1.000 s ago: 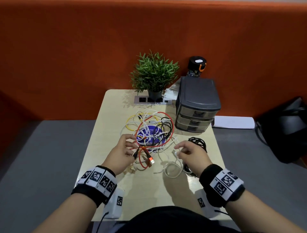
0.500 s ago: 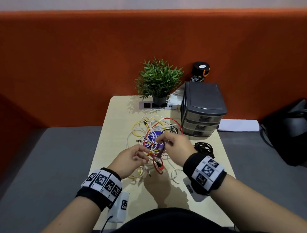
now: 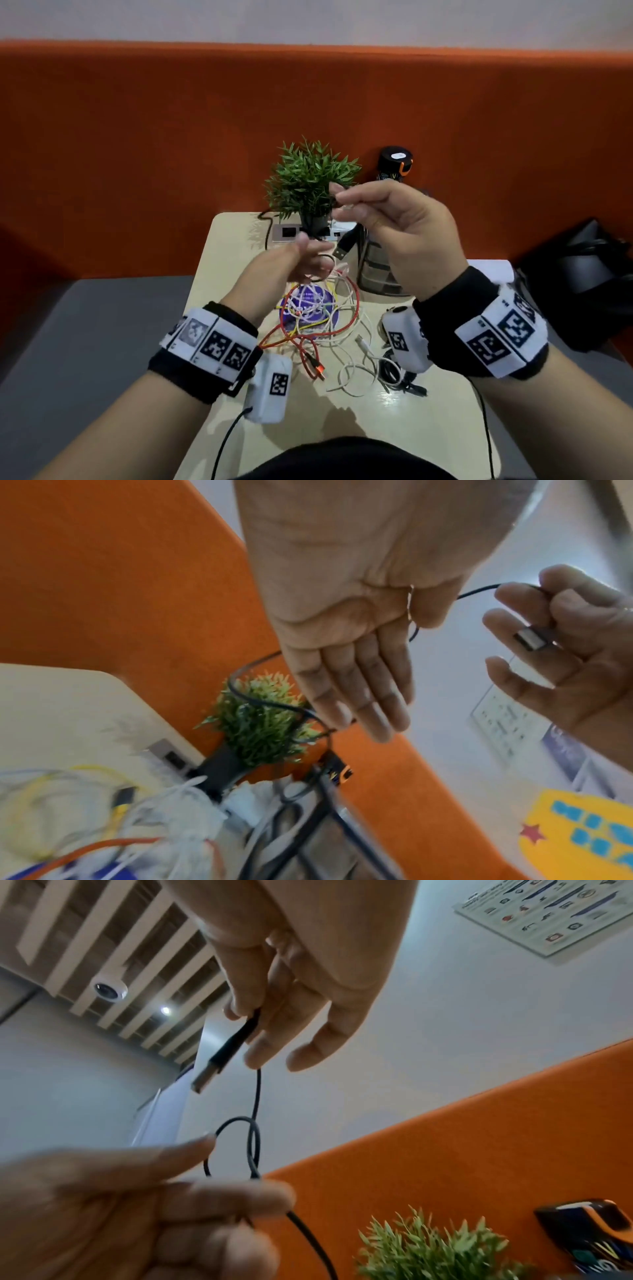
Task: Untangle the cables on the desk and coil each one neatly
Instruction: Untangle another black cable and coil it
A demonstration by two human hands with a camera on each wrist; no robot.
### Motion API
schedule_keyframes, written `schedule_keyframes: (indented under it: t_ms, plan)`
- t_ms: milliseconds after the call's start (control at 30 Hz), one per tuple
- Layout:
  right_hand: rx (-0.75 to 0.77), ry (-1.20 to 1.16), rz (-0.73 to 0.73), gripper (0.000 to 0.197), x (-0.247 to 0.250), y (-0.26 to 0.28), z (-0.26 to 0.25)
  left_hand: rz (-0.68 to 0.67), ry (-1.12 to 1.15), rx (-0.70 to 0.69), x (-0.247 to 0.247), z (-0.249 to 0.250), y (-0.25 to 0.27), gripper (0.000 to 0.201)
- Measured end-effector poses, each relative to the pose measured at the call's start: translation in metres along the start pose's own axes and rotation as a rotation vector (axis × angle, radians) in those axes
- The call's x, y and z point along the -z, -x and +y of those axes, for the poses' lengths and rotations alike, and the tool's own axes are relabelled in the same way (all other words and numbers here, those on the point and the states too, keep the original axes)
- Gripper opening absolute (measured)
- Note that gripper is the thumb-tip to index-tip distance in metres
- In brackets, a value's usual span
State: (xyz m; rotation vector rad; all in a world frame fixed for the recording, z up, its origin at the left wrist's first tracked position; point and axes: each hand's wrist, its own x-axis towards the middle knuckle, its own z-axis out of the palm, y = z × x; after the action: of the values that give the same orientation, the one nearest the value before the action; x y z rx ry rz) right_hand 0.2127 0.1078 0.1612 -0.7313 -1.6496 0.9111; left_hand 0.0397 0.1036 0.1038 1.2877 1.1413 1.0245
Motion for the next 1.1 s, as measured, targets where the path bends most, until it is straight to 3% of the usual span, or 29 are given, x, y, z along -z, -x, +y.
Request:
schedule_keyframes:
  t_ms: [67, 167, 333, 400, 533, 567, 633, 700, 833, 933, 1100]
  plan:
    - [0.008, 0.013, -0.012, 0.028, 0.003, -0.001, -0.002, -0.067, 0.082, -0.066, -0.001, 0.020, -0.005, 0.042]
    - [-0.099, -0.025, -0.012, 0.035, 0.004, 0.005, 0.006, -0.105, 0.132, -0.107, -0.003, 0.046, -0.008, 0.046]
    - [-0.273, 0.026, -0.096, 0.024, -0.002, 0.019, 0.030, -0.058, 0.001, -0.129, -0.013, 0.052, -0.010, 0.017]
    - [-0.278, 0.173, -0.079, 0.011, -0.002, 0.021, 0.034, -0.064, -0.033, -0.114, -0.016, 0.046, -0.011, 0.016]
    - [-0.232, 0.321, 0.124, 0.013, 0.005, 0.017, 0.038, -0.020, -0.096, -0.071, -0.013, 0.035, -0.008, 0.027]
    - [-0.204, 0.358, 0.112, 0.012, 0.008, 0.014, 0.038, -0.021, -0.088, -0.065, -0.012, 0.033, -0.007, 0.028]
    - [-0.132, 0.453, -0.032, 0.035, 0.010, 0.009, 0.040, -0.043, -0.036, -0.054, -0.012, 0.031, -0.006, 0.030]
    - [-0.098, 0.488, -0.154, 0.042, 0.007, 0.006, 0.044, -0.072, 0.014, -0.057, -0.012, 0.031, -0.005, 0.031]
    - [-0.120, 0.486, -0.011, 0.009, 0.000, 0.000, 0.054, -0.100, 0.140, -0.038, -0.013, 0.037, -0.002, 0.033]
    - [-0.168, 0.561, 0.018, 0.013, 0.008, -0.007, 0.063, -0.100, 0.130, -0.032, -0.013, 0.041, 0.000, 0.036]
    - [-0.238, 0.483, -0.079, 0.013, 0.015, -0.002, 0.074, -0.005, 0.260, -0.151, -0.006, 0.048, 0.002, 0.033]
